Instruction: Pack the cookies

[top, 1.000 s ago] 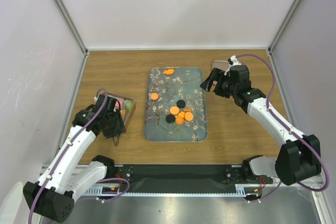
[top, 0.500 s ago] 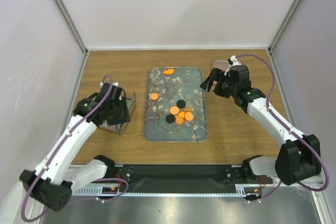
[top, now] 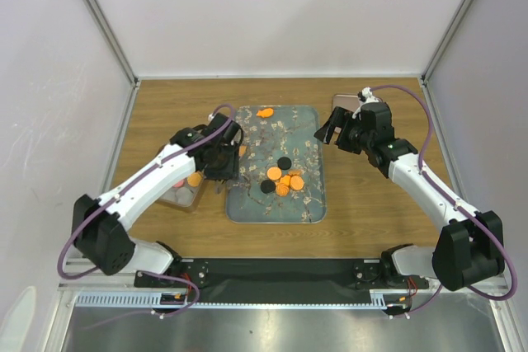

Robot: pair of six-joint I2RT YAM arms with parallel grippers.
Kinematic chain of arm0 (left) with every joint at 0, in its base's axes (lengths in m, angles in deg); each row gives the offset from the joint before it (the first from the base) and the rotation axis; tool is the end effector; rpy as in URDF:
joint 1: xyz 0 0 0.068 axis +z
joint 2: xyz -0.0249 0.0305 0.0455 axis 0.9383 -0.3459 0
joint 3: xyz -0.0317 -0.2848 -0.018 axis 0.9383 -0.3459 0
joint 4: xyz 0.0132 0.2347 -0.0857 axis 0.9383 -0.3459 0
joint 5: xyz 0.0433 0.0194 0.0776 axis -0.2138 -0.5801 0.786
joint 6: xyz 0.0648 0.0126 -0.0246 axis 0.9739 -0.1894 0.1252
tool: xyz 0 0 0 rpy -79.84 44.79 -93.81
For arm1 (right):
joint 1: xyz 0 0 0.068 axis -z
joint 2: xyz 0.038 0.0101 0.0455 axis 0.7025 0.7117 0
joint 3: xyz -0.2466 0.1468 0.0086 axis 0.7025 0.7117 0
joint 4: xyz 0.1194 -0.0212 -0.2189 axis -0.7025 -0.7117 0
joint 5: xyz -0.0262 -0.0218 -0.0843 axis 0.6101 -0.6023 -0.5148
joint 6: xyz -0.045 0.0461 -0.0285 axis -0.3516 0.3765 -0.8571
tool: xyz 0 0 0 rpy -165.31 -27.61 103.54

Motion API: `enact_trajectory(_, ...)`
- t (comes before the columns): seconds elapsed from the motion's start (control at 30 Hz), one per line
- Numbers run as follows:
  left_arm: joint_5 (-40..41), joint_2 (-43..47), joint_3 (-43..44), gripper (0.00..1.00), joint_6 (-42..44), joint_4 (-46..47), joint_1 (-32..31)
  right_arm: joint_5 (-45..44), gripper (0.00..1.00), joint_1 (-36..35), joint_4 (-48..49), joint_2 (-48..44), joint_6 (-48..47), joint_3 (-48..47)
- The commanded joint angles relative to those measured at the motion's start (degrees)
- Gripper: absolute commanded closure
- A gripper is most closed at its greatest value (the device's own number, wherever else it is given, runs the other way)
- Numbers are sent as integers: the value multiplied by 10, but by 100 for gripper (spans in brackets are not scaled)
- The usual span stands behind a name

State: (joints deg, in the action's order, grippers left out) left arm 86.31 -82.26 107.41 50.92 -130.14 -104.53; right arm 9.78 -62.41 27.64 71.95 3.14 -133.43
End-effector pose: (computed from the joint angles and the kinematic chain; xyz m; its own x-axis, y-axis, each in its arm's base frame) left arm 0.2151 -0.1395 0.2841 -0.9153 0.0065 -0.4028 0.0495 0.9941 -0.0965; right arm 0.2753 0.0998 0.2954 -0.6646 0.3180 -0.6761 -0.1301 0.8419 0.5238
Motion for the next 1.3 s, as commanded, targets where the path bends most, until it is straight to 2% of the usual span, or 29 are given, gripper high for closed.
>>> enact_trajectory(0.0, 1, -27, 36, 48, 16, 51, -2, -3, 14, -2, 13, -4, -4, -13)
enact_trajectory(0.43, 3, -95, 47, 50, 5, 72, 1, 4, 14, -4, 14, -15, -1, -13)
enact_trajectory(0.93, 1, -77, -12, 51, -5, 98, 23, 8, 13, -7, 15, -19, 0, -12)
enact_trajectory(1.27, -28, -63, -36, 52, -4, 114, 24, 6, 13, -6, 14, -19, -2, -12)
